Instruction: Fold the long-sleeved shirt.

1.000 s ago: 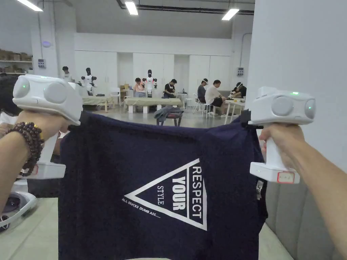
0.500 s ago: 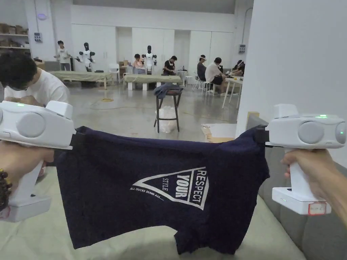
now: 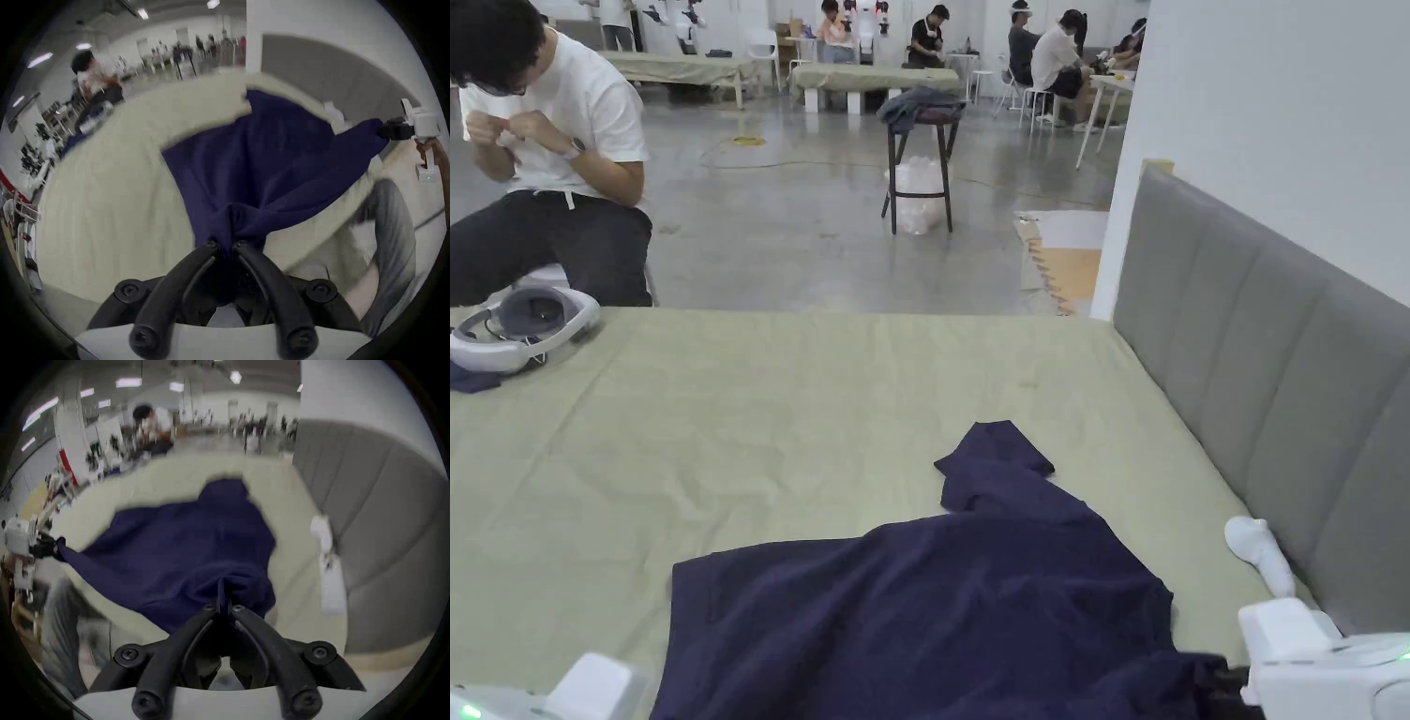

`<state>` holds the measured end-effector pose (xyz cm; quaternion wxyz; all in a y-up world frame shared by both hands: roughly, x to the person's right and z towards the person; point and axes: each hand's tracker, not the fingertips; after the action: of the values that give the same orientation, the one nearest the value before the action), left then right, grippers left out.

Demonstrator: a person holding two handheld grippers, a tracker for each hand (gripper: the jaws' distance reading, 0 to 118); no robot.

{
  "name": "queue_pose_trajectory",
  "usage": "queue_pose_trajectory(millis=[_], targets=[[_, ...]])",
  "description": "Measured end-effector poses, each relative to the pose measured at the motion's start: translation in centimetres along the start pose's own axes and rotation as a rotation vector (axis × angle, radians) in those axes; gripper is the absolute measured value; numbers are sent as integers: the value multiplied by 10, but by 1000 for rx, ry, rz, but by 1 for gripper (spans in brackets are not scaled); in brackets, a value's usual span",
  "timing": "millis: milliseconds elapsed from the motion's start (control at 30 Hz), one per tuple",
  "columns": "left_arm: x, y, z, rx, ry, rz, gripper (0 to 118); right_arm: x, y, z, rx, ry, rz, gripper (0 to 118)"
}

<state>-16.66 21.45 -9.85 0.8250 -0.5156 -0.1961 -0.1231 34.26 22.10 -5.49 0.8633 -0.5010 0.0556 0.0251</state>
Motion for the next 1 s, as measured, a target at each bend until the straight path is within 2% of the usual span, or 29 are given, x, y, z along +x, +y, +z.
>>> queue_pose_trajectory(millis=[67, 167, 200, 267, 300, 333, 367, 400, 433, 467, 500, 533, 567, 600, 633, 767, 800, 833, 867, 900, 933, 1000], targets=[[11, -20, -20, -86, -19, -17, 9, -3, -22, -29, -157, 20, 30, 3], [14, -28, -37, -97, -7, -28, 11, -10, -35, -51, -224, -14, 103, 4], [13, -28, -40, -98, -9, -22, 22, -10, -33, -53, -211, -8, 82, 13], [4, -24, -36, -72, -27, 10, 83, -12, -26, -38, -167, 12, 47, 85], [1, -20, -31, -65, -38, 17, 104, -10, -20, -32, -129, 29, 38, 113], [-5, -15, -24, -36, -46, 30, 110, -8, -13, -23, -75, 37, 29, 118], [-10, -9, -16, 2, -38, 44, 107, -8, -8, -9, -15, 29, 31, 117], [-16, -2, -6, 50, -39, 62, 99, -5, 2, 3, 45, 29, 30, 116], [-14, 10, 11, 92, -34, 77, 73, -1, 12, 12, 78, 13, 23, 109], [-19, 21, 20, 115, -27, 97, 36, 2, 22, 18, 86, -16, 5, 88], [-23, 30, 25, 137, -20, 116, 36, 3, 29, 23, 92, -29, -6, 88], [-27, 40, 27, 158, -5, 121, 25, 5, 36, 27, 103, -45, -7, 76], [-28, 46, 29, 191, 27, 121, 6, 5, 41, 26, 115, -63, 5, 45], [-31, 55, 29, 208, 51, 96, 5, 5, 45, 24, 127, -93, 9, 1], [-35, 63, 26, 200, 73, 74, 4, 8, 47, 24, 133, -82, 4, 1], [-61, 103, -2, 216, 93, 141, 4, 8, 51, 13, 114, -38, -20, 1], [-69, 113, -12, 221, 94, 169, 8, 8, 51, 10, 107, -30, -24, 1], [-79, 128, -25, 224, 91, 189, 37, 9, 51, 6, 95, -27, -27, 1], [-87, 139, -40, 207, 97, 192, 71, 10, 51, 3, 80, -25, -27, 1], [-93, 149, -56, 173, 111, 192, 95, 8, 48, -6, 65, -27, -26, 1], [-100, 159, -74, 129, 115, 177, 104, 10, 47, -10, 52, -31, -30, 1], [-113, 178, -105, 89, 144, 145, 94, 13, 44, -15, 29, -39, -42, 1]])
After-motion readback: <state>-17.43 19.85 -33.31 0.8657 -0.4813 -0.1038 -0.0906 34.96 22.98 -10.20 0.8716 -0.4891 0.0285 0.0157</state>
